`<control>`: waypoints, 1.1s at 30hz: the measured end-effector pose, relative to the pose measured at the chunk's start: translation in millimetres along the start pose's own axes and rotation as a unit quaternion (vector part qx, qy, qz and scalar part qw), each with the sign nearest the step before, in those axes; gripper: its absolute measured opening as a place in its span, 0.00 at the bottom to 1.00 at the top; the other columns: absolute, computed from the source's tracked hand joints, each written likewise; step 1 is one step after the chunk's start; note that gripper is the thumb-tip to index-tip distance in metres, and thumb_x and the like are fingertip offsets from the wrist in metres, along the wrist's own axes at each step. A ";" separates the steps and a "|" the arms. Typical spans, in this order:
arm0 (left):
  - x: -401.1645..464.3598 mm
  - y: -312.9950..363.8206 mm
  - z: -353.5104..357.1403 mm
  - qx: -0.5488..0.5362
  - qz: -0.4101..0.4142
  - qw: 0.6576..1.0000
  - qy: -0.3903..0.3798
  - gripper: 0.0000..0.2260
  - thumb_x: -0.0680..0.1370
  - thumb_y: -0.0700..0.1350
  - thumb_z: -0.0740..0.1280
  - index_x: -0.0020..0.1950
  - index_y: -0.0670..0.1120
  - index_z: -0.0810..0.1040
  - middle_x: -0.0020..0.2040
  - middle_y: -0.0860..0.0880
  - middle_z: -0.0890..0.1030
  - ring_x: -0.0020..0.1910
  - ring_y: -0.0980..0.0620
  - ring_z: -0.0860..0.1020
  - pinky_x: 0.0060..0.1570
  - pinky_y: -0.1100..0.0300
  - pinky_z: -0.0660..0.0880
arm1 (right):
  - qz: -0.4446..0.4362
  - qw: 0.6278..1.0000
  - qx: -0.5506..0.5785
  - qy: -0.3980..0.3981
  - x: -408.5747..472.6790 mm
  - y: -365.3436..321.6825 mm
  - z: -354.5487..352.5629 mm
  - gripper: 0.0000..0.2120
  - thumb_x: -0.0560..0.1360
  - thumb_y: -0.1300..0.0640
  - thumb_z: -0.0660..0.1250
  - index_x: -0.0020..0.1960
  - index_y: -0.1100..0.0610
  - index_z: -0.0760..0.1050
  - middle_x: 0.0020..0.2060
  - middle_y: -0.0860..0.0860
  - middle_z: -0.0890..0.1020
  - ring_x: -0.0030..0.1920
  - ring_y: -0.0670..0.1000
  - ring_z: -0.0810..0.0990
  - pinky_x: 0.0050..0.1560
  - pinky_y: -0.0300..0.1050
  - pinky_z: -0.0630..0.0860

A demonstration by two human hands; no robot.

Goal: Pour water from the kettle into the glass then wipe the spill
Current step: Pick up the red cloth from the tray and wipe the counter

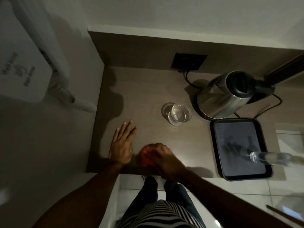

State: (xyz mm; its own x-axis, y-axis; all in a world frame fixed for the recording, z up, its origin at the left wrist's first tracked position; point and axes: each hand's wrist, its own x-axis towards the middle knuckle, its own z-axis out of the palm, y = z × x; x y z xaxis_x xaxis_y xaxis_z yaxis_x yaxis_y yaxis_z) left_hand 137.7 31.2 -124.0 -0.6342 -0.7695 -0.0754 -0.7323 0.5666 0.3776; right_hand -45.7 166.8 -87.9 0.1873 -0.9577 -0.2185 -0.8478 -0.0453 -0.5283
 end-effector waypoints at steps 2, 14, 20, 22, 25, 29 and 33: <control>-1.9 -3.8 -1.2 0.009 -0.002 1.000 0.005 0.28 0.77 0.36 0.62 0.77 0.48 0.65 0.80 0.49 0.60 0.80 0.46 0.56 0.78 0.44 0.55 | -0.031 0.998 -0.044 0.033 -19.5 38.6 -13.3 0.20 0.78 0.47 0.63 0.69 0.49 0.70 0.66 0.55 0.75 0.66 0.58 0.71 0.68 0.58 0.68; -1.6 -3.4 -0.1 0.038 -0.033 0.999 -0.016 0.30 0.76 0.38 0.56 0.79 0.51 0.58 0.81 0.51 0.57 0.81 0.49 0.53 0.79 0.47 0.51 | 0.429 0.841 0.057 0.324 12.4 -12.7 17.1 0.25 0.73 0.57 0.69 0.68 0.64 0.72 0.61 0.72 0.73 0.55 0.74 0.73 0.55 0.65 0.73; -3.0 -1.4 -3.4 0.021 -0.027 0.999 0.008 0.27 0.77 0.39 0.56 0.76 0.49 0.66 0.80 0.50 0.63 0.79 0.47 0.60 0.77 0.46 0.57 | -0.003 0.999 0.012 0.032 -18.3 7.8 1.2 0.30 0.73 0.50 0.70 0.73 0.51 0.65 0.65 0.61 0.74 0.63 0.62 0.72 0.61 0.61 0.75; -2.3 -1.7 -3.6 0.020 -0.031 0.999 0.006 0.28 0.76 0.37 0.60 0.77 0.50 0.66 0.80 0.50 0.62 0.80 0.48 0.59 0.77 0.46 0.56 | -0.088 0.992 -0.086 0.009 -28.6 45.0 -30.8 0.29 0.72 0.51 0.71 0.71 0.52 0.69 0.65 0.60 0.76 0.64 0.61 0.73 0.63 0.56 0.74; -1.5 -1.5 -4.2 0.025 -0.032 0.999 -0.006 0.28 0.77 0.38 0.59 0.77 0.50 0.65 0.80 0.51 0.62 0.80 0.49 0.58 0.78 0.49 0.54 | 0.024 0.991 -0.104 0.086 -39.9 85.0 -63.4 0.24 0.77 0.47 0.62 0.68 0.59 0.72 0.61 0.64 0.76 0.59 0.64 0.73 0.58 0.61 0.76; -0.7 2.4 -8.4 0.018 -0.037 0.999 -0.007 0.26 0.77 0.43 0.50 0.76 0.50 0.66 0.80 0.50 0.63 0.79 0.48 0.59 0.78 0.48 0.55 | 0.299 0.922 -0.025 0.243 -34.1 72.9 -38.6 0.25 0.77 0.52 0.60 0.72 0.59 0.67 0.68 0.65 0.69 0.61 0.66 0.68 0.62 0.58 0.70; -1.2 1.2 -6.9 0.020 -0.040 0.999 -0.005 0.26 0.78 0.44 0.49 0.76 0.51 0.66 0.79 0.51 0.63 0.79 0.48 0.59 0.77 0.46 0.57 | 0.438 0.827 0.091 0.339 -6.8 12.8 0.1 0.22 0.77 0.53 0.63 0.70 0.58 0.69 0.68 0.64 0.69 0.62 0.65 0.68 0.62 0.58 0.67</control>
State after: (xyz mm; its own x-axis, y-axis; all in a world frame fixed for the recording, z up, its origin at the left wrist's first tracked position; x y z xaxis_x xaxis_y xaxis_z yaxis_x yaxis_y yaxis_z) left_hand 139.3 30.7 -117.2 -0.5756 -0.8100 -0.1121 -0.7897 0.5150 0.3334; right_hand -57.8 172.8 -93.2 -0.8342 -0.5413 -0.1051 -0.4093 0.7356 -0.5398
